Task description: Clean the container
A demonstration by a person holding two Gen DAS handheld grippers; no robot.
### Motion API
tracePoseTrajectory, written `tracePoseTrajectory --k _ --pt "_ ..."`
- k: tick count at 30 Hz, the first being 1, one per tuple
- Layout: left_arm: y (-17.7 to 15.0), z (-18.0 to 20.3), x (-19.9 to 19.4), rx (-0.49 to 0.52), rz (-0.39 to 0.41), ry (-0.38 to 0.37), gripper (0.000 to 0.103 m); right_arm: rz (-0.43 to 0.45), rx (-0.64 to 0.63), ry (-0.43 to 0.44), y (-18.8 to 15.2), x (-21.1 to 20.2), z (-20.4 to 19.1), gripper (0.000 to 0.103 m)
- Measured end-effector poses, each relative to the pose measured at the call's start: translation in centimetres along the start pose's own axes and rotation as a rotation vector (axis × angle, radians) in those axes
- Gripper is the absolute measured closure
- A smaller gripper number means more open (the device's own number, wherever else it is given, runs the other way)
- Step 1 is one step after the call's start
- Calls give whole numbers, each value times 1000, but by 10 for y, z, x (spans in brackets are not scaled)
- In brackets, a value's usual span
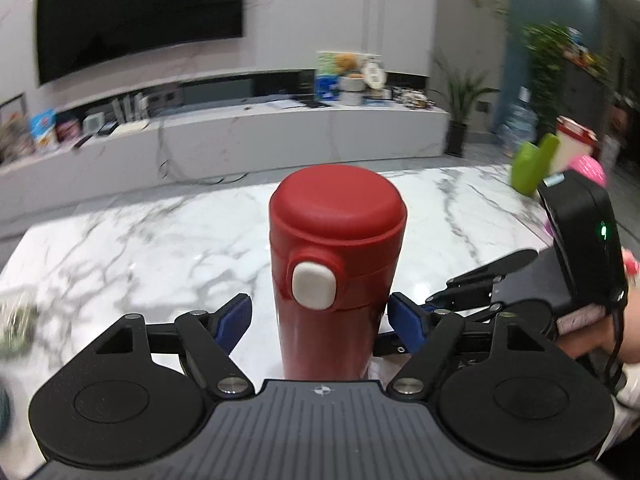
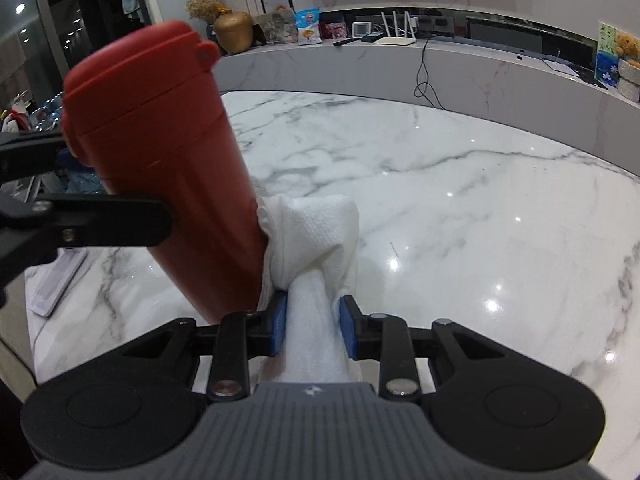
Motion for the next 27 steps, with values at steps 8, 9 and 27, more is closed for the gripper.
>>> tracePoseTrajectory --k 8,9,27 --pt "1 9 0 -22 10 33 33 -4 -14 -28 -2 3 -8 73" --pt "1 8 1 -24 6 32 34 -8 -16 -23 -2 1 -10 73" --pt "3 11 3 87 -2 -63 40 191 -32 -32 37 -67 -6 74"
Point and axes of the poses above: each gripper's, at about its wrist camera, not at the fingertips, and x roughly the way its jaws point, z to its right, y to its top, the point moved 7 cm from there along x, roughly the way its jaws point, and after that the axes turned 14 degrees about -x, right-handed, at the moved point
